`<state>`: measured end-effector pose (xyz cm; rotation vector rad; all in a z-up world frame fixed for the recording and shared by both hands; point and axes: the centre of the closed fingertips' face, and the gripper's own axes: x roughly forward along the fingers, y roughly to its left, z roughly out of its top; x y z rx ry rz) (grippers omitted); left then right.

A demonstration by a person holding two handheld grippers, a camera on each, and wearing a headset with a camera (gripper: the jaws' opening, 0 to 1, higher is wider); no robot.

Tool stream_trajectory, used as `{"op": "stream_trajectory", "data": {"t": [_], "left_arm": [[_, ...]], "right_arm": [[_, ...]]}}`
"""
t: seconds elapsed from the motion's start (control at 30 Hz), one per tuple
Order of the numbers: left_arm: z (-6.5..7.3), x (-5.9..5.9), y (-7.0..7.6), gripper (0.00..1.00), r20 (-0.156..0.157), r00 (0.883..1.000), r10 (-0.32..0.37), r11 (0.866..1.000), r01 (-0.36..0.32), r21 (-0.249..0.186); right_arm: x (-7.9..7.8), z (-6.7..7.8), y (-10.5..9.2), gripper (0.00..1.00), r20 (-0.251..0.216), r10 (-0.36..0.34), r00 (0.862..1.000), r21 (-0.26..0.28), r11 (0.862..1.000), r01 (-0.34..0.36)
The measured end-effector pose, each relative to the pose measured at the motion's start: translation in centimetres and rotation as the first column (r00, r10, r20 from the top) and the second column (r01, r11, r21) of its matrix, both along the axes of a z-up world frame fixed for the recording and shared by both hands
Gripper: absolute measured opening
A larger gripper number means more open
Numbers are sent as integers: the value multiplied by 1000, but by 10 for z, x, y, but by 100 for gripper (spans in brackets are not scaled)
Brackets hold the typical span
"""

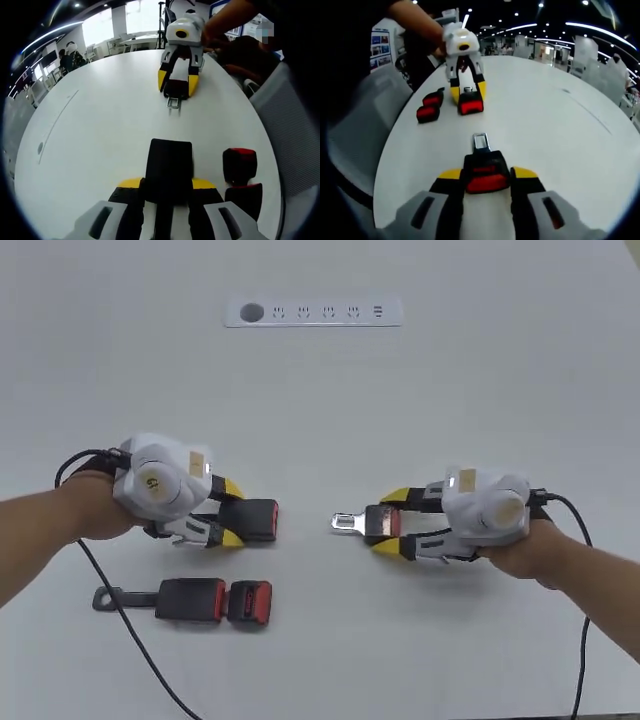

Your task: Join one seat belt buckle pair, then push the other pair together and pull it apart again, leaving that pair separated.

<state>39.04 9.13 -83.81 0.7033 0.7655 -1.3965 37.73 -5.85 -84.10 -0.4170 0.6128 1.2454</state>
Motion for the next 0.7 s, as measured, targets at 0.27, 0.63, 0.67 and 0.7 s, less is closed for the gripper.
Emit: {"op": "stream_trajectory", "data": {"t": [0.27,0.63,0.67,0.7], "left_arm": [[0,0,0,35,-1,1000,0,1000,0,4],[0,0,0,35,2,1000,-6,1000,6,2],[1,0,0,35,3,1000,-7,1000,7,1],[1,0,0,35,3,1000,-8,1000,8,1]], "right_arm": [[-1,1,29,36,-1,15,1000,30,999,-15],[3,4,56,36,-7,30,1000,44,999,-30],[5,4,59,36,-7,32,999,44,999,-32],[6,4,61,36,-7,32,999,47,998,-32]]}}
